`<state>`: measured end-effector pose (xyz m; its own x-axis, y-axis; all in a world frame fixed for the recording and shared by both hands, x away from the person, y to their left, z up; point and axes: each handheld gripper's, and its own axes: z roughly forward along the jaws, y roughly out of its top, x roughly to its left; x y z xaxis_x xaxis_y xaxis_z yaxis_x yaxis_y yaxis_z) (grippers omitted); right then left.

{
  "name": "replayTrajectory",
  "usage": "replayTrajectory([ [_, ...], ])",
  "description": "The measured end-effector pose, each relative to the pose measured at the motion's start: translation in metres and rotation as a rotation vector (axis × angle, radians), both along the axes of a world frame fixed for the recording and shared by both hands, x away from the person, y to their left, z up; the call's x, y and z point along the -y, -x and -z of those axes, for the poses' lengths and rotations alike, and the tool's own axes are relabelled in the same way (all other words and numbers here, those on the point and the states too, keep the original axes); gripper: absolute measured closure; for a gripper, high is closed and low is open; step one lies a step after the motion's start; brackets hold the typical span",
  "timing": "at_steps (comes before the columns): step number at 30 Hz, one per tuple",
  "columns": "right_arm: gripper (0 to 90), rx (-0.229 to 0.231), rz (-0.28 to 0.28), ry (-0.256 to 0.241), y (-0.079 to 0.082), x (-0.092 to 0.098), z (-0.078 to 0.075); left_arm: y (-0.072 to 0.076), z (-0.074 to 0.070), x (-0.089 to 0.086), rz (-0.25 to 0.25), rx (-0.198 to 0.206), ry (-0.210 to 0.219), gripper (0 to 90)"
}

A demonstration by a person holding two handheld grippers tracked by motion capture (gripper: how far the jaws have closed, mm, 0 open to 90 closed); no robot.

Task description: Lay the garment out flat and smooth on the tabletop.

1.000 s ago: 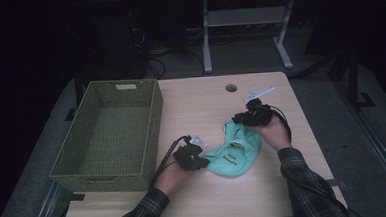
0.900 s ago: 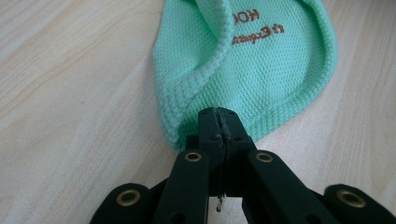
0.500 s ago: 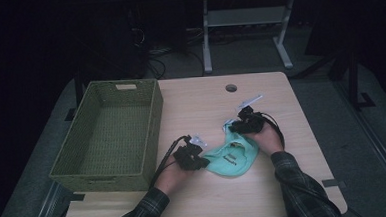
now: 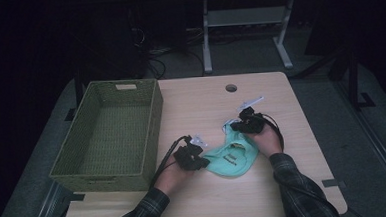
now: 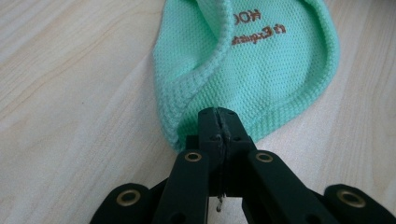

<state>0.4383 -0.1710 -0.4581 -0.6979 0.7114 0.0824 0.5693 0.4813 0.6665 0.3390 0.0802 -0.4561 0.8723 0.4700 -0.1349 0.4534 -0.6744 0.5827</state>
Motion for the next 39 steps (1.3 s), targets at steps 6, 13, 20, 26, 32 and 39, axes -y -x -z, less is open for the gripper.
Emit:
replayTrajectory([
  [6,89.4,0.047,0.031,-0.017,-0.003,0.002,-0.019,-0.001,0.0,0.0,0.007,0.009,-0.006,88.8],
  [13,89.4,0.077,0.075,-0.047,-0.011,0.005,-0.031,0.001,0.0,0.001,-0.011,0.001,0.007,88.7],
  [20,89.4,0.094,0.112,-0.037,-0.028,0.006,-0.035,0.001,0.0,0.001,-0.003,0.005,-0.005,88.8],
  [26,89.3,0.078,0.126,-0.026,-0.04,0.003,-0.029,0.001,0.0,0.001,-0.01,0.001,0.007,88.8],
  [32,81.8,0.083,0.103,-0.068,-0.035,0.004,-0.028,0.001,0.0,0.001,-0.008,0.003,0.007,88.7],
  [39,87.4,0.084,0.082,-0.096,-0.016,0.016,-0.039,0.0,0.0,0.001,-0.003,0.004,0.004,88.8],
])
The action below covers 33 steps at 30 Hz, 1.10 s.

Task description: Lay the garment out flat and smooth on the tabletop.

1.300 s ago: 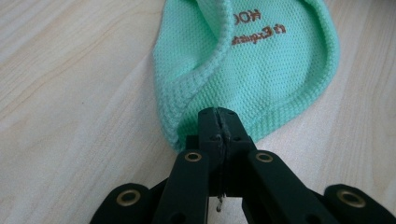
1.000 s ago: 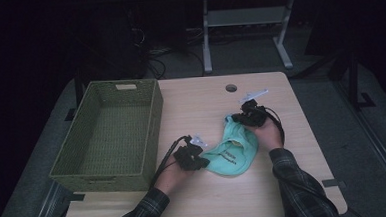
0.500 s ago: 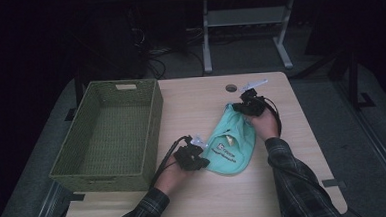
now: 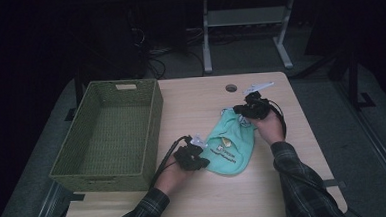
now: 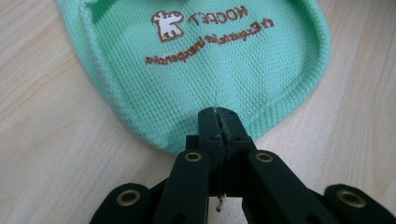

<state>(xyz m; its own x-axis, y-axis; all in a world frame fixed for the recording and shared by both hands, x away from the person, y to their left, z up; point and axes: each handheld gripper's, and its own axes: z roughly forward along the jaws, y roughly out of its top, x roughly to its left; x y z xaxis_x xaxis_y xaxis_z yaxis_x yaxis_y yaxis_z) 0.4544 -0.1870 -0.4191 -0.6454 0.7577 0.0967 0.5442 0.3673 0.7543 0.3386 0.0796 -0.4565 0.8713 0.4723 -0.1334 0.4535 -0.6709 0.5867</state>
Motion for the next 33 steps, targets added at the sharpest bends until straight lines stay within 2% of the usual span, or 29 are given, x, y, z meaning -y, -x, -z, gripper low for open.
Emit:
replayTrajectory([
  [6,89.7,0.003,-0.021,-0.014,0.016,0.011,-0.002,0.0,0.0,0.0,0.001,0.001,-0.001,88.8],
  [7,89.7,0.01,-0.026,-0.015,0.019,0.013,-0.002,0.0,0.0,0.0,-0.007,-0.002,0.009,88.8],
  [10,89.7,0.022,-0.038,-0.013,0.028,0.017,-0.002,-0.001,-0.001,-0.001,0.016,0.002,-0.015,88.8],
  [14,89.7,0.019,-0.047,-0.016,0.04,0.024,0.0,-0.001,-0.001,-0.002,0.011,-0.005,-0.01,88.8],
  [21,89.7,0.019,-0.059,-0.007,0.066,0.034,0.01,-0.001,0.0,-0.001,-0.001,-0.011,0.0,88.8],
  [24,89.7,0.01,-0.056,-0.018,0.076,0.038,0.017,-0.001,0.0,-0.001,-0.008,-0.015,0.007,88.8],
  [30,89.7,0.0,-0.077,-0.005,0.089,0.038,0.024,-0.001,0.0,-0.001,-0.008,-0.014,0.008,88.9],
  [33,89.7,-0.029,-0.078,-0.011,0.094,0.035,0.028,-0.001,0.0,-0.001,-0.007,-0.015,0.009,88.8],
])
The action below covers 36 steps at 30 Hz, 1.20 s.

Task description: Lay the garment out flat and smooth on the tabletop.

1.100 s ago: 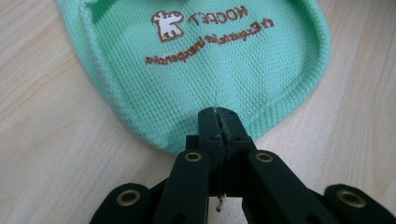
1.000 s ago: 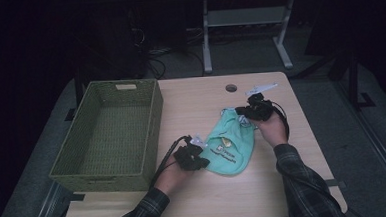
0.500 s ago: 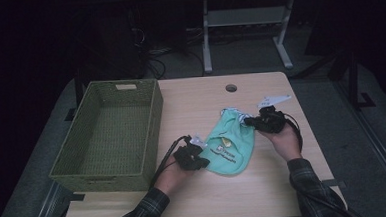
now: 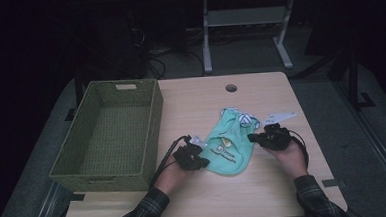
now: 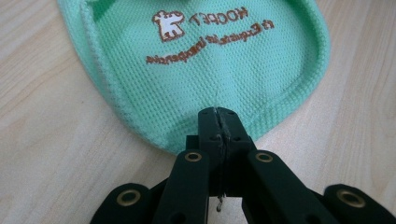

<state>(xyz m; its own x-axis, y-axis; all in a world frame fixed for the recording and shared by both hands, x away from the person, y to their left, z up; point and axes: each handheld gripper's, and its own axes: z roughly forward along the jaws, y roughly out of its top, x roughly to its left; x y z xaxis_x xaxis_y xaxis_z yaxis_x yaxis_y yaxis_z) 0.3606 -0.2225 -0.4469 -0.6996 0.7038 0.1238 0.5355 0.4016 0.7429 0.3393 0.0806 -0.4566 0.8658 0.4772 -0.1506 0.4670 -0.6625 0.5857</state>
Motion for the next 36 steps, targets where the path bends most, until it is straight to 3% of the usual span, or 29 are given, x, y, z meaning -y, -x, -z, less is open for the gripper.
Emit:
replayTrajectory([
  [10,89.7,-0.053,-0.015,0.025,0.013,-0.001,0.018,0.0,0.0,-0.001,0.007,0.002,-0.004,88.8],
  [17,89.7,-0.064,-0.03,0.054,0.016,-0.004,0.024,-0.002,-0.001,0.0,0.002,-0.015,-0.012,88.7],
  [19,89.7,-0.06,-0.033,0.06,0.016,-0.004,0.024,-0.005,-0.002,0.0,0.003,-0.027,-0.008,88.6],
  [21,89.6,-0.062,-0.034,0.059,0.016,-0.004,0.024,-0.007,-0.005,0.0,-0.021,-0.036,0.024,88.6],
  [27,89.7,-0.062,-0.03,0.059,0.016,-0.004,0.024,-0.022,-0.023,-0.001,-0.044,0.001,0.059,89.6],
  [32,89.7,-0.064,-0.03,0.071,0.016,-0.005,0.023,-0.042,-0.028,0.002,-0.067,0.052,0.038,89.5],
  [36,89.7,-0.066,-0.032,0.06,0.016,-0.004,0.023,-0.064,-0.027,0.005,-0.085,0.066,0.035,89.6],
])
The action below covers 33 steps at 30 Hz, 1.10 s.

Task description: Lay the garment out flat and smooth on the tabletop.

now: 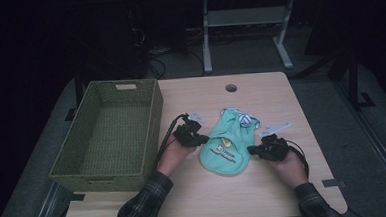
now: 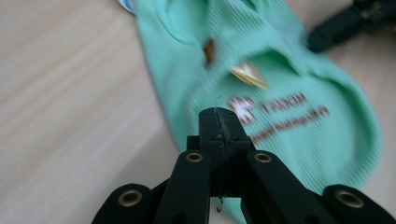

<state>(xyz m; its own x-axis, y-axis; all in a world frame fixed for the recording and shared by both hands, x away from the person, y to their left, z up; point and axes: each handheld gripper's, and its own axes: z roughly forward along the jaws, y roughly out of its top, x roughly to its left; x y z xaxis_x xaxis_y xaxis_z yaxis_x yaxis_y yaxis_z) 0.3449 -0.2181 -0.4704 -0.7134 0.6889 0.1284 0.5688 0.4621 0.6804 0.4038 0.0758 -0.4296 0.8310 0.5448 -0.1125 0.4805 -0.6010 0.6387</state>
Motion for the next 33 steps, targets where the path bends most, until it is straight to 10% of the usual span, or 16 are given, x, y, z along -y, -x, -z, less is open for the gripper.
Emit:
replayTrajectory([
  [13,89.7,0.009,-0.001,0.002,0.001,0.0,0.0,-0.033,0.021,0.029,0.022,-0.016,-0.04,89.6],
  [19,89.6,0.006,-0.003,0.008,0.001,0.0,0.0,-0.025,0.027,0.032,0.039,-0.004,-0.095,89.6],
  [33,89.6,0.004,-0.011,0.043,0.004,0.005,-0.003,0.014,0.026,0.017,0.068,-0.07,-0.072,89.6],
])
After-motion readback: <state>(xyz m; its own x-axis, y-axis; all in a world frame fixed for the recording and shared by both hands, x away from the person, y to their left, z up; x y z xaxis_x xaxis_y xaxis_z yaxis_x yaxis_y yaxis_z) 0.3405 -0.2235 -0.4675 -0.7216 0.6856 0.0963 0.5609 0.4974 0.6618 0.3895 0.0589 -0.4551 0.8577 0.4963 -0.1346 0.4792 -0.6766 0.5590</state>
